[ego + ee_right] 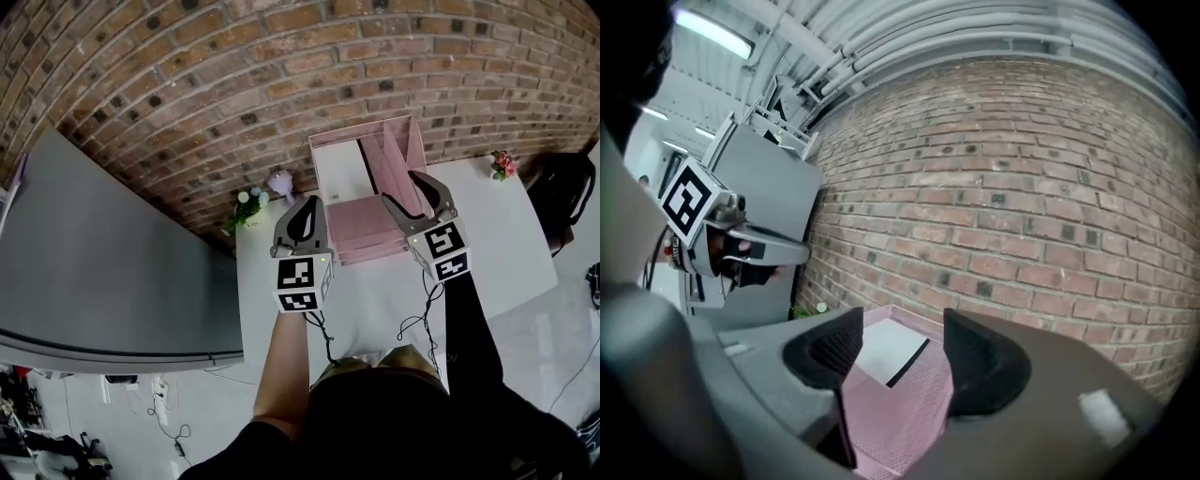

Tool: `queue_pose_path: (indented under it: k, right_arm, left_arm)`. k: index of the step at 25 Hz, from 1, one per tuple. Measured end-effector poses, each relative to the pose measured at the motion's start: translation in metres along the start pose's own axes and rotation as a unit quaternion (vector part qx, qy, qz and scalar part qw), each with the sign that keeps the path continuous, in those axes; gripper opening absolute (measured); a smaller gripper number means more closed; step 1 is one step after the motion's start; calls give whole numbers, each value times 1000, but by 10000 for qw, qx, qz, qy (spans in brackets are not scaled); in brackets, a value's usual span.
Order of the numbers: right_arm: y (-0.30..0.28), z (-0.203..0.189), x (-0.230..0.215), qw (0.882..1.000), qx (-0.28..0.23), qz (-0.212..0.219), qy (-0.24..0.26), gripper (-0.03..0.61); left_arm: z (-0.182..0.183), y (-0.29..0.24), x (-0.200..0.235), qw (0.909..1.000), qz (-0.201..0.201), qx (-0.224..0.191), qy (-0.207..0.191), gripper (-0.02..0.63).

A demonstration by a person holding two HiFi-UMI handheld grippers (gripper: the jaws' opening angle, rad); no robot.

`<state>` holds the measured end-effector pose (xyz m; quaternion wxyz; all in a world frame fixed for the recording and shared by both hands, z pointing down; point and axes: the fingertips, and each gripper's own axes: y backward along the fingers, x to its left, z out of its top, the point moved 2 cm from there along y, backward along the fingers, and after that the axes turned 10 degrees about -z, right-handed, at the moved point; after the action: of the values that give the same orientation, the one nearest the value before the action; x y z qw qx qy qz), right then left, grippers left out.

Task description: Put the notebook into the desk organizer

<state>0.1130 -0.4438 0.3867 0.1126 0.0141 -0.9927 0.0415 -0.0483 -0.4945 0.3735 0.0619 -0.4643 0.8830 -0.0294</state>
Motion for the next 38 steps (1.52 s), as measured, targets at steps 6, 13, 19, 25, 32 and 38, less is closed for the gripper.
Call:
queue_pose_path:
  k: [6,13,19,25,32,38]
  right_arm:
    - [34,-2,-14,9998,-125,-88,-157,259]
    - [63,-12,-34,9984,-379,-175,-377,259]
    - [78,-18,-37,9973,-523,-126,-508,258]
    - [87,-21,-29,9978,-599,-104,-264,258]
    - [87,-19,-31,9970,-702,-58,-331,245]
    - [89,-23,-36,9979,-531,-227,-296,8]
  left_arm:
    - [10,6,-28,9999,156,-21,1,9]
    - [16,15,-54,9993,343,-114,32,9]
    - [15,21,-74,9991,413,-117,41,9]
    - [17,26,-84,9987,501,-109,-41,9]
    - [19,33,-85,9979,613,-204,-67,9]
    - [18,34,-90,9980,560,-281,4,9]
